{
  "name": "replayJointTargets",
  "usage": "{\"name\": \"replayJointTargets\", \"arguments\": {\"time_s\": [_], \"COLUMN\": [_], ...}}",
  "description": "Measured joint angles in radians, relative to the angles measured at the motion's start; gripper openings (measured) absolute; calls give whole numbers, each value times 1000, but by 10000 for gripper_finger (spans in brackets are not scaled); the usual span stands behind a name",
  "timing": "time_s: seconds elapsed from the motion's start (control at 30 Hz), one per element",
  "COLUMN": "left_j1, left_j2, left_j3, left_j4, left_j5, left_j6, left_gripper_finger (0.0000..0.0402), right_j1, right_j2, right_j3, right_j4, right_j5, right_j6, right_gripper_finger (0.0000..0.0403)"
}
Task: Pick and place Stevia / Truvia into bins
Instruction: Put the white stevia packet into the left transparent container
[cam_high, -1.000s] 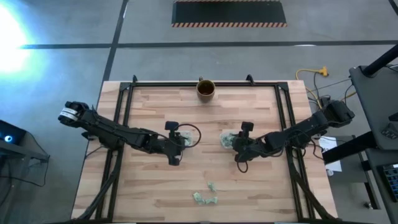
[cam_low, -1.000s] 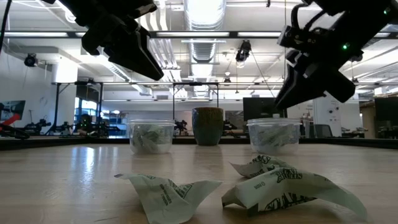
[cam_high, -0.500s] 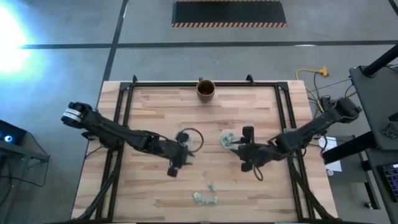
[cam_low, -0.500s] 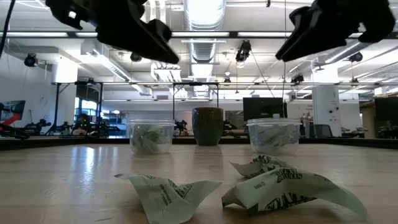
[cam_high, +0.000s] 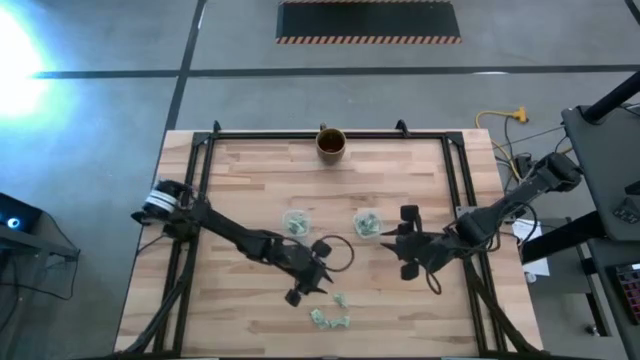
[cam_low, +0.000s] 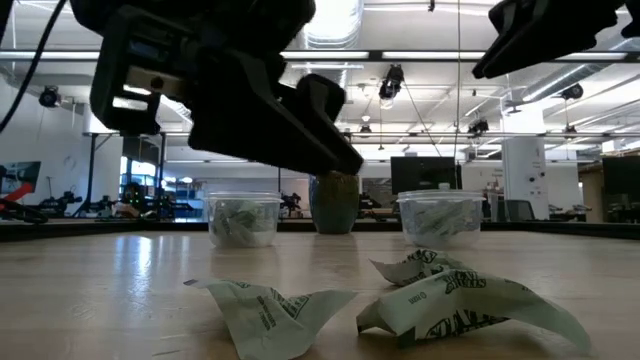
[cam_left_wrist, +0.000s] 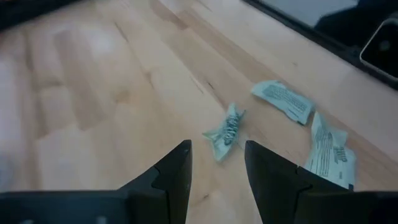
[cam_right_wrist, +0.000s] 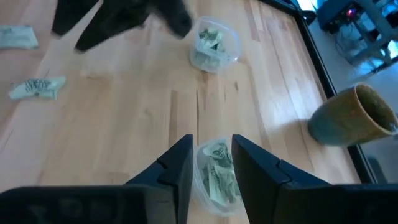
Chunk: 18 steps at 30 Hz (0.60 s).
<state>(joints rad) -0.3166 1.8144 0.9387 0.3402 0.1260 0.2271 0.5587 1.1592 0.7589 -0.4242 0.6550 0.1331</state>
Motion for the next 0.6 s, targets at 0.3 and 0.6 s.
{"name": "replayJointTargets", "arguments": {"time_s": [0.3, 0.6], "left_j1": [-17, -34], "left_j2": [107, 184], "left_j3": [91, 153], "left_j4": [0, 8], "left_j5": [4, 14], "left_j6": [24, 26], "left_gripper_finger": [132, 132], "right_j1": [0, 0], "right_j2": [-51, -47], "right_j3": [-8, -17], "right_j4": [-41, -43], "right_j5": [1, 1], "right_j6": [77, 74], "right_gripper_finger": [88, 81]}}
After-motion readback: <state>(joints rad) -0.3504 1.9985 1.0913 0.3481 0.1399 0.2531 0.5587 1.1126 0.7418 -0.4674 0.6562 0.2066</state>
